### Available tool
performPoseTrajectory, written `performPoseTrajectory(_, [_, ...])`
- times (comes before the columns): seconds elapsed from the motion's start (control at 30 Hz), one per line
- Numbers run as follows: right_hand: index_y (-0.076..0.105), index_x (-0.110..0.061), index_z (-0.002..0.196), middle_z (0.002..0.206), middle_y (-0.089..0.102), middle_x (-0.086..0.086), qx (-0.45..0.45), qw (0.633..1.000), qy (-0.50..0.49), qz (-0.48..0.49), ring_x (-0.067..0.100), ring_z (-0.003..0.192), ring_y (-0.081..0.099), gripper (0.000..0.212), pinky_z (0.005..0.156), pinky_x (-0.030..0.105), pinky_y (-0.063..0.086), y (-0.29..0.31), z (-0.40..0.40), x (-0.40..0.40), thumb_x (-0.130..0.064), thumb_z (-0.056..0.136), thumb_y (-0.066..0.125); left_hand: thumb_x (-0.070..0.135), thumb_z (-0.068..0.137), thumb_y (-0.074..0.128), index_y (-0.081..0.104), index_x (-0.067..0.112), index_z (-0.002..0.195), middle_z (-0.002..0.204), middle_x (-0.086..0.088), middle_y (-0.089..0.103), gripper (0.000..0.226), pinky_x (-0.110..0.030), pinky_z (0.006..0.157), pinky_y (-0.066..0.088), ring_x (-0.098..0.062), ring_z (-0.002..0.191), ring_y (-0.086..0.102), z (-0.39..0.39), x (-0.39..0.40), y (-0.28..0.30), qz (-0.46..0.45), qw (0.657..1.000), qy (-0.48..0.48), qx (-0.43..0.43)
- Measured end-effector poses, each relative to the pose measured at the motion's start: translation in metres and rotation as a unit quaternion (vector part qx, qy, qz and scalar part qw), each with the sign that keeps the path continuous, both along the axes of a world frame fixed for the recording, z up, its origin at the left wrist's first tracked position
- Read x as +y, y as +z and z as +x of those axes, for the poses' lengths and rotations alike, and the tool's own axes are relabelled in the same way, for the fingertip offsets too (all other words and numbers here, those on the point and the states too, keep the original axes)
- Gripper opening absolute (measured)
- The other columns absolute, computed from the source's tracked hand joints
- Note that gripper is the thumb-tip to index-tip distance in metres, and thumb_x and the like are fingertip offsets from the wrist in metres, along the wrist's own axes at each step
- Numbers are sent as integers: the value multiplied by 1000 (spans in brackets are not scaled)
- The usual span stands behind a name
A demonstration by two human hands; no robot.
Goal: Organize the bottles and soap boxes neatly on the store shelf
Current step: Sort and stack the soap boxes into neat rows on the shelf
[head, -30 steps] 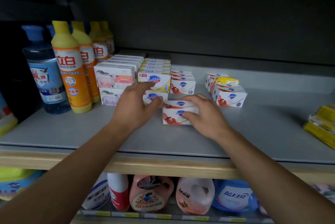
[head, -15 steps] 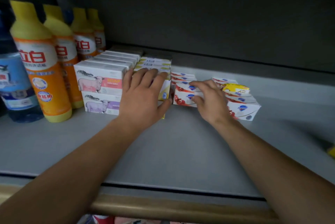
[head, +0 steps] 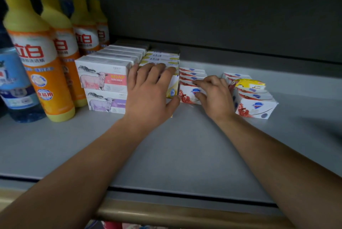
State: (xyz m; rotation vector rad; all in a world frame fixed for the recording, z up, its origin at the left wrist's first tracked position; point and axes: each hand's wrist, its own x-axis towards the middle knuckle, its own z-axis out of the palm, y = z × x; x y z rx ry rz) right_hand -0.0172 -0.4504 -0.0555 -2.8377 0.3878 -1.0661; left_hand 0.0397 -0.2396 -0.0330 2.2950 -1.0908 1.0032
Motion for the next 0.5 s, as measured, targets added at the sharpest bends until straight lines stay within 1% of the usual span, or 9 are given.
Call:
performPoseTrajectory(0.1, [64,-21,129,116,59,7,9,1000,-2,-6,31,110,48,40,95,37,42,3,-1,1,-21,89,68,49,80,55,55,18,133,133,-4,55,61,-49,116,17,-32,127,46,0,-1,0,-3,1000,-2,-1])
performPoseTrajectory(0.2, [58,-22,134,124,58,7,44,999,-4,-16,32,115,48,47,98,38,40,9,-7,2,-31,89,66,49,80,56,56,18,132,132,-5,56,61,-50,115,19,-33,126,46,0,-1,1,-3,1000,-4,-1])
performPoseTrajectory(0.23, [57,-21,135,125,59,7,39,999,-10,-22,32,116,49,49,99,40,39,13,-13,1,-34,89,64,49,80,55,56,18,132,132,-5,56,61,-50,115,19,-33,125,47,0,0,1,-2,1000,-6,-2])
performPoseTrajectory(0.3, [58,-17,132,123,61,10,-14,999,-30,-10,34,114,52,48,100,41,39,21,-30,-8,-36,88,57,49,79,55,56,17,131,132,-6,56,61,-50,114,20,-33,125,47,0,0,2,-4,1000,-10,-4])
performPoseTrajectory(0.33, [59,-16,130,122,62,12,-40,998,-53,1,36,112,53,49,100,40,39,25,-42,-16,-38,87,53,49,79,54,56,16,131,131,-6,57,61,-50,114,21,-34,124,48,0,0,2,-5,1000,-10,-4])
performPoseTrajectory(0.37, [59,-16,131,123,61,13,-42,995,-91,7,37,114,52,53,101,40,38,28,-54,-27,-41,85,48,49,80,53,57,16,131,131,-6,57,61,-50,114,21,-34,124,48,0,1,2,-5,1000,-9,-4])
performPoseTrajectory(0.4, [55,-18,135,130,58,12,-8,990,-140,15,36,120,50,57,104,41,34,30,-68,-39,-46,86,44,49,80,52,57,16,131,131,-6,57,61,-50,114,20,-34,124,48,-1,1,2,-5,1000,-10,-3])
performPoseTrajectory(0.43, [46,-23,142,141,51,9,53,980,-188,33,34,130,42,61,110,43,28,30,-81,-49,-51,88,43,48,80,52,57,16,131,131,-6,57,60,-50,115,20,-34,124,48,-1,1,2,-7,1000,-11,-1])
performPoseTrajectory(0.5, [26,-30,151,157,28,-1,168,953,-239,74,29,145,19,69,117,49,13,20,-103,-60,-56,90,45,47,79,54,57,16,130,130,-7,57,60,-51,114,20,-35,123,48,-1,1,3,-6,1000,-15,1])
